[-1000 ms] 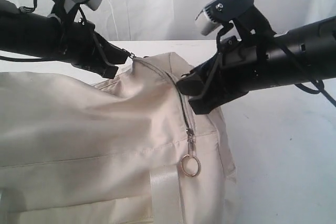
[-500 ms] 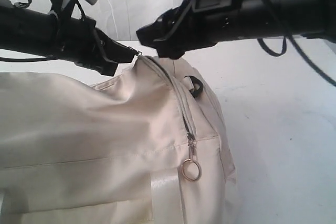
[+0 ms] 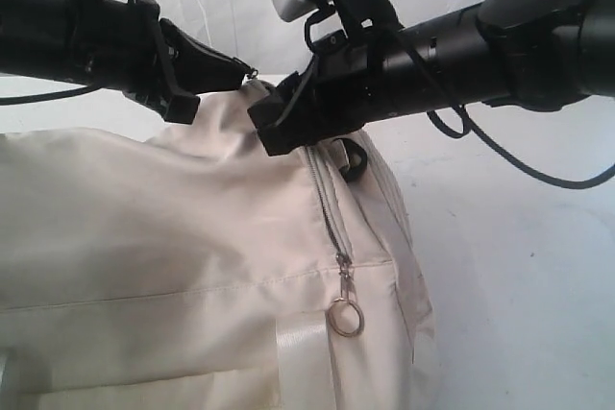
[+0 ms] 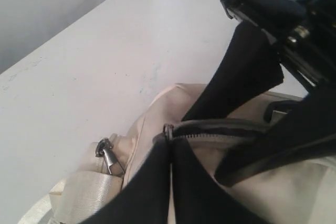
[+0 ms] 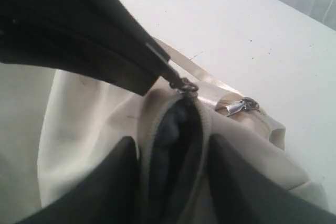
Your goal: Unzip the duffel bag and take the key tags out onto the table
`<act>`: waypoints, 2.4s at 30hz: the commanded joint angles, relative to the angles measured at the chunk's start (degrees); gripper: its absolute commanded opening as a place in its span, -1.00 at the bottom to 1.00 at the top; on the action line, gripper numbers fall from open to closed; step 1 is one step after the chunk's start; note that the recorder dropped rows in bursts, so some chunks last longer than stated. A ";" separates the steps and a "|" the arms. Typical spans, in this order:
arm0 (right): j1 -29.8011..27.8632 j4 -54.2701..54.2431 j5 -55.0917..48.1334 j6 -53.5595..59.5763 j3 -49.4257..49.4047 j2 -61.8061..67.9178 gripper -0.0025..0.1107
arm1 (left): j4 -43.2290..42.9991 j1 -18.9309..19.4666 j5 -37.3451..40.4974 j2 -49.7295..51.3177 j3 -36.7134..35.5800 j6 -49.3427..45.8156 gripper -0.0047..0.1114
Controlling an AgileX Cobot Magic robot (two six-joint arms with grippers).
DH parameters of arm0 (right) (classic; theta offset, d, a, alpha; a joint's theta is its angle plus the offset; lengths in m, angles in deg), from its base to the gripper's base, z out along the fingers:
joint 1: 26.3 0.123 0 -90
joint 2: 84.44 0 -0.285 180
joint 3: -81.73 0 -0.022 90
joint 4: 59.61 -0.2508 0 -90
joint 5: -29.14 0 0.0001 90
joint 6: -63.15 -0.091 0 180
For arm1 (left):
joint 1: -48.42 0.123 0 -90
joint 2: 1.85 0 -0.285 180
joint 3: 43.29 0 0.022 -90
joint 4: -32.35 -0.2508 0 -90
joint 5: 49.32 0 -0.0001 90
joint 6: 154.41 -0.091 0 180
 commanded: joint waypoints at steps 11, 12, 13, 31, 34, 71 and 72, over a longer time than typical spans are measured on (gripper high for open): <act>-0.04 5.81 -0.71 0.33 0.28 -1.85 -0.96 | 3.36 -0.02 -5.25 -0.66 0.33 4.49 -0.92; -0.04 6.71 -0.71 -0.12 0.28 -2.13 -0.96 | 3.36 -0.02 -5.25 -0.37 0.33 4.77 -0.92; -0.04 7.77 -0.60 -0.87 0.28 -2.52 -0.96 | 3.36 -0.02 -5.25 0.03 0.33 4.77 -0.92; -0.04 17.04 6.32 -9.98 0.28 -4.83 -0.96 | -21.55 3.86 -6.85 0.73 0.22 25.84 -0.92; -0.04 17.04 7.09 -9.98 0.28 -4.83 -0.96 | -25.38 5.20 -5.12 0.73 0.22 30.13 -0.92; -0.64 17.72 17.81 -15.14 -0.60 0.61 -0.96 | -27.25 16.61 -3.51 -0.66 0.22 33.49 -0.92; -0.64 17.72 18.73 -15.61 -0.60 0.89 -0.96 | -27.25 16.78 -4.18 -1.14 0.22 33.49 -0.92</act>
